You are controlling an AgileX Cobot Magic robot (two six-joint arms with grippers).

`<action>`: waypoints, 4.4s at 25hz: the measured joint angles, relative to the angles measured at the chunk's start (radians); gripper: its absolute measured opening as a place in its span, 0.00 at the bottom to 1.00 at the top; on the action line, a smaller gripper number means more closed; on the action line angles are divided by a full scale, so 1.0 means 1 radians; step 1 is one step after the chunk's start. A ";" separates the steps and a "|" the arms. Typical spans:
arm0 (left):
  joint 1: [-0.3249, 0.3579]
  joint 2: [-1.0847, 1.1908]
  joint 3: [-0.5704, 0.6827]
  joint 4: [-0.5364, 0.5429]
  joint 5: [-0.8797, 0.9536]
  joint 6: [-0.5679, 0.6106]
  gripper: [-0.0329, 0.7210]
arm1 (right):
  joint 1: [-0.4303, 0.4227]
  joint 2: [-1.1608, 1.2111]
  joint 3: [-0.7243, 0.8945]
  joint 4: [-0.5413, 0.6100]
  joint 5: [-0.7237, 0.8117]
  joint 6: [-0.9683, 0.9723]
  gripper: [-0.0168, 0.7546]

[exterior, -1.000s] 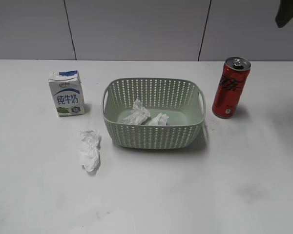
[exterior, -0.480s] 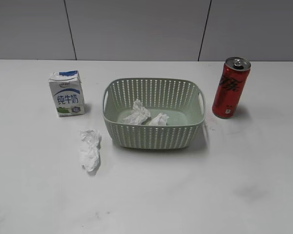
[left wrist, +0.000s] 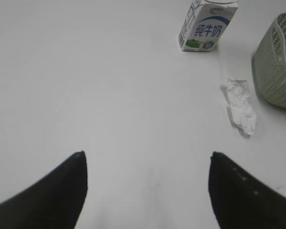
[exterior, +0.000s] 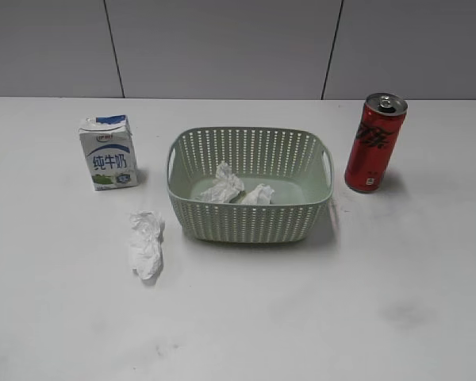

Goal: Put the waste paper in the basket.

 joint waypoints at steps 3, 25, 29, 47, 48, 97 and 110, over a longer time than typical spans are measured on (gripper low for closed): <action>-0.032 0.046 -0.018 -0.004 -0.010 0.000 0.82 | 0.000 -0.121 0.066 -0.004 -0.001 0.000 0.79; -0.423 1.046 -0.491 0.049 -0.022 0.072 0.82 | 0.000 -0.482 0.104 -0.009 0.003 -0.001 0.79; -0.479 1.261 -0.598 0.049 -0.029 0.064 0.82 | 0.000 -0.521 0.105 -0.011 0.005 0.000 0.79; -0.653 1.670 -0.725 0.169 -0.132 -0.129 0.82 | 0.000 -0.527 0.107 -0.019 0.006 0.004 0.79; -0.654 1.686 -0.726 0.168 -0.144 -0.130 0.82 | 0.000 -0.527 0.107 -0.019 0.006 0.004 0.79; -0.585 1.500 -1.046 -0.010 -0.107 0.039 0.89 | 0.000 -0.527 0.107 -0.022 0.006 0.006 0.79; -0.017 1.299 -1.063 0.150 0.223 0.032 0.83 | 0.000 -0.527 0.107 -0.022 0.006 0.006 0.79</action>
